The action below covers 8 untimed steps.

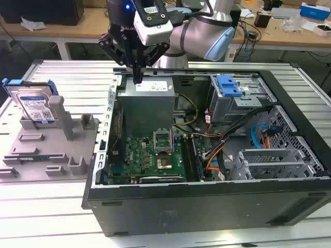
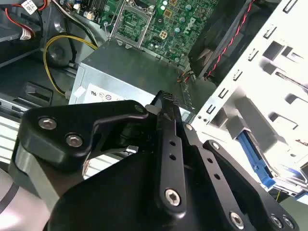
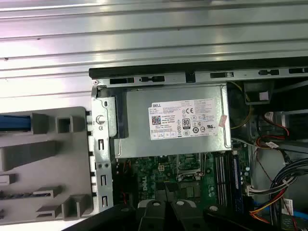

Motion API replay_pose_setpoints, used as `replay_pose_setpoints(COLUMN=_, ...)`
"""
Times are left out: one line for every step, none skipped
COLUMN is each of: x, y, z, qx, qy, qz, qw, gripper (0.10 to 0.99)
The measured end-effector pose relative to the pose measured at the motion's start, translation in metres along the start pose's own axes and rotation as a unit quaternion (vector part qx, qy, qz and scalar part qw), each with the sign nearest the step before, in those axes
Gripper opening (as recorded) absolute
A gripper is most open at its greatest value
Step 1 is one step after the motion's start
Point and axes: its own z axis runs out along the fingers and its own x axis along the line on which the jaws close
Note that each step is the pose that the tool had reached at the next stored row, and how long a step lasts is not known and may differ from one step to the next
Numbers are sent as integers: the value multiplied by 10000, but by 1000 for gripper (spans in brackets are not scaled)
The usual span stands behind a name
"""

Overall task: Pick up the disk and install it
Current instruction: 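Reach for the disk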

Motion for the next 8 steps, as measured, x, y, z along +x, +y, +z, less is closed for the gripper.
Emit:
replay_pose_setpoints(x=0, y=0, z=0, qx=0, qy=0, qz=0, qw=10000, gripper=106)
replay_pose_setpoints(x=0, y=0, z=0, qx=0, qy=0, qz=0, qw=10000, gripper=106)
replay_pose_setpoints(x=0, y=0, z=0, qx=0, qy=0, qz=0, qw=10000, gripper=106)
replay_pose_setpoints(x=0, y=0, z=0, qx=0, qy=0, qz=0, qw=10000, gripper=106)
replay_pose_setpoints(x=0, y=0, z=0, qx=0, qy=0, qz=0, qw=10000, gripper=106)
replay_pose_setpoints(x=0, y=0, z=0, qx=0, qy=0, qz=0, qw=10000, gripper=106)
replay_pose_setpoints(x=1, y=0, z=0, qx=0, qy=0, qz=-1, qw=10000, gripper=106)
replay_pose_setpoints(x=23, y=-1, z=1, qx=0, qy=8, qz=1, qw=10000, gripper=106)
